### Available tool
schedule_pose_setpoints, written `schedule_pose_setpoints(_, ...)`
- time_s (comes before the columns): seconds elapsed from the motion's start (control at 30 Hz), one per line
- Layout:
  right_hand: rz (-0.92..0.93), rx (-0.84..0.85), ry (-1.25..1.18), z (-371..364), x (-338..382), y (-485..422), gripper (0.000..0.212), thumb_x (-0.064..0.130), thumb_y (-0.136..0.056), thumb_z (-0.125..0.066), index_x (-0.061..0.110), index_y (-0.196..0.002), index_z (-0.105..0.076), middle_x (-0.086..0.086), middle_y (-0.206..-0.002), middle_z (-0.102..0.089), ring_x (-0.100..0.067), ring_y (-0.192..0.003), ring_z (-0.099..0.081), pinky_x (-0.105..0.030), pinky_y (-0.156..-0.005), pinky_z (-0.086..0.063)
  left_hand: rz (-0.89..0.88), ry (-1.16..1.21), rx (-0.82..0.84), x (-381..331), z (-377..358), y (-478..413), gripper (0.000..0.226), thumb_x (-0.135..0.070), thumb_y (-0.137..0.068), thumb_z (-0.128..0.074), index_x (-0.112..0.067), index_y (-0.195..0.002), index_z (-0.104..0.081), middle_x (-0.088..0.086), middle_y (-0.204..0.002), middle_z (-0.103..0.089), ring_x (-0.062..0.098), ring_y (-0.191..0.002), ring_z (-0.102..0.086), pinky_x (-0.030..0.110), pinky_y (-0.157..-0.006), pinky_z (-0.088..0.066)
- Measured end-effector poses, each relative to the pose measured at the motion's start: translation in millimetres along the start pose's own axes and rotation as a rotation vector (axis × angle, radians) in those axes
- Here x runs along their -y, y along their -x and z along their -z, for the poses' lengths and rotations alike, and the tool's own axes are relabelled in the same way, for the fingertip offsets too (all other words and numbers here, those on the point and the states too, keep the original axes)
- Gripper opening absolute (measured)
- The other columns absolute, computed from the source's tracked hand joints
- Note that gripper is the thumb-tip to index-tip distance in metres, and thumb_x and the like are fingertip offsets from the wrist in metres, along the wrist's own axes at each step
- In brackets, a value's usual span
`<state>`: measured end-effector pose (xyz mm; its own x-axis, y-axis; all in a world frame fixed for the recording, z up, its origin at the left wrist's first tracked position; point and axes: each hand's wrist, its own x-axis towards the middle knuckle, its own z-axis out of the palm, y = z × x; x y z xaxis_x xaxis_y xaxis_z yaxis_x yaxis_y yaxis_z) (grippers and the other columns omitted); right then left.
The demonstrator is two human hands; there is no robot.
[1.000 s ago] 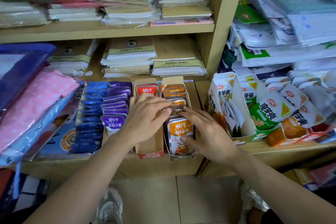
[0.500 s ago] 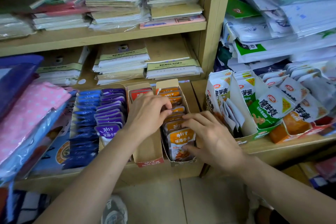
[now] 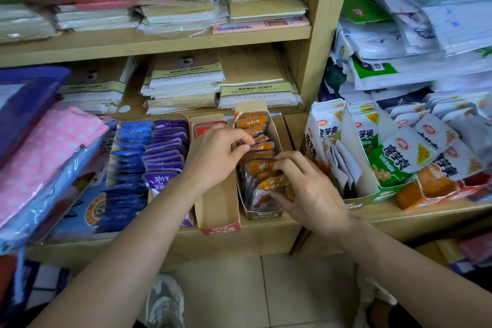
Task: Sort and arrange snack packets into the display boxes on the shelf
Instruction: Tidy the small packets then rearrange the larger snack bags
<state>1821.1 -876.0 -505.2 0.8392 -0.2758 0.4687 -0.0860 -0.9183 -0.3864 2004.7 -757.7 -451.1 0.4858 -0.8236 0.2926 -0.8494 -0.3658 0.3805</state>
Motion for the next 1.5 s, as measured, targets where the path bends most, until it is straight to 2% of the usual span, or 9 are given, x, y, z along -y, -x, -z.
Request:
schedule_pose_setpoints(0.23,0.020,0.050,0.053,-2.8,-0.9,-1.7,0.061,0.030,-0.074,-0.086,0.021,-0.123,-0.051,0.001,-0.135,-0.050,-0.021,-0.114,-0.054,-0.037,-0.077,-0.060,0.013,0.023,-0.235,22.5,-5.1,-8.2,0.039,-0.020,-0.098,-0.061,-0.022,-0.137,-0.061,-0.002,-0.126,-0.065,0.016,-0.119,-0.054,0.031,-0.097,-0.043)
schedule_pose_setpoints(0.4,0.019,0.058,0.073,-6.9,0.5,-4.0,0.070,0.032,-0.071,-0.088,0.024,-0.125,-0.045,0.000,-0.135,-0.051,-0.022,-0.112,-0.052,-0.039,-0.076,-0.060,-0.047,-0.200,-0.081,17.4,7.2,-48.1,0.047,-0.038,-0.103,-0.050,-0.026,-0.148,-0.048,-0.003,-0.143,-0.056,0.022,-0.130,-0.040,0.041,-0.102,-0.032)
schedule_pose_setpoints(0.5,0.052,0.036,0.090,-8.6,-1.3,-2.7,0.066,0.030,-0.072,-0.089,0.022,-0.123,-0.047,-0.002,-0.133,-0.054,-0.022,-0.112,-0.053,-0.039,-0.075,-0.060,0.007,-0.256,0.164,17.4,11.6,-72.7,0.042,-0.048,-0.104,-0.043,-0.031,-0.142,-0.052,-0.001,-0.122,-0.067,0.022,-0.115,-0.054,0.040,-0.097,-0.037)
schedule_pose_setpoints(0.63,0.104,0.020,0.106,-14.0,-6.4,-4.2,0.060,0.027,-0.074,-0.087,0.018,-0.120,-0.049,-0.004,-0.130,-0.054,-0.026,-0.108,-0.056,-0.043,-0.074,-0.058,0.029,-0.190,0.227,24.5,12.0,-89.9,0.027,-0.037,-0.105,-0.046,-0.020,-0.086,-0.057,-0.009,-0.074,-0.052,0.025,-0.086,-0.056,0.035,-0.068,-0.035)
schedule_pose_setpoints(0.9,0.045,-0.074,0.043,-15.6,-12.0,-24.3,0.062,0.014,-0.073,-0.087,0.014,-0.121,-0.048,-0.008,-0.121,-0.054,-0.027,-0.105,-0.057,-0.038,-0.082,-0.055,-0.023,-0.142,0.250,31.4,15.0,-87.0,0.038,-0.033,-0.105,-0.049,-0.023,-0.068,-0.048,-0.006,-0.066,-0.050,0.014,-0.065,-0.048,0.032,-0.060,-0.032)
schedule_pose_setpoints(1.0,0.028,0.023,0.075,-9.0,-15.9,-22.5,0.063,0.023,-0.071,-0.089,0.013,-0.123,-0.054,-0.007,-0.116,-0.057,-0.027,-0.102,-0.052,-0.043,-0.081,-0.053,-0.063,-0.155,0.163,28.5,14.0,-76.6,0.028,-0.032,-0.104,-0.048,-0.025,-0.080,-0.060,-0.009,-0.070,-0.055,0.020,-0.075,-0.058,0.031,-0.062,-0.036)
schedule_pose_setpoints(1.13,-0.005,0.173,0.110,0.6,-14.2,-13.9,0.065,0.036,-0.077,-0.084,0.015,-0.131,-0.054,-0.004,-0.123,-0.053,-0.026,-0.111,-0.047,-0.046,-0.090,-0.051,-0.099,-0.193,0.033,23.4,9.2,-49.3,0.045,-0.038,-0.103,-0.052,-0.026,-0.146,-0.050,-0.003,-0.122,-0.066,0.020,-0.118,-0.051,0.040,-0.096,-0.039)
schedule_pose_setpoints(1.27,-0.034,0.250,0.024,6.7,-11.1,-15.5,0.071,0.042,-0.087,-0.072,0.023,-0.147,-0.038,0.003,-0.132,-0.046,-0.021,-0.121,-0.041,-0.044,-0.104,-0.042,-0.197,-0.126,-0.186,15.1,6.7,-7.2,0.043,-0.035,-0.098,-0.054,-0.022,-0.138,-0.058,-0.001,-0.129,-0.064,0.021,-0.123,-0.049,0.039,-0.099,-0.037)
schedule_pose_setpoints(1.5,-0.151,0.166,-0.256,3.1,-2.9,-6.3,0.070,0.018,-0.095,-0.066,0.020,-0.156,-0.032,0.004,-0.154,-0.042,-0.014,-0.141,-0.037,-0.040,-0.117,-0.037,-0.255,-0.033,0.064,5.0,-6.7,38.9,0.044,-0.048,-0.097,-0.052,-0.035,-0.139,-0.058,-0.014,-0.131,-0.064,0.006,-0.122,-0.053,0.031,-0.100,-0.037)
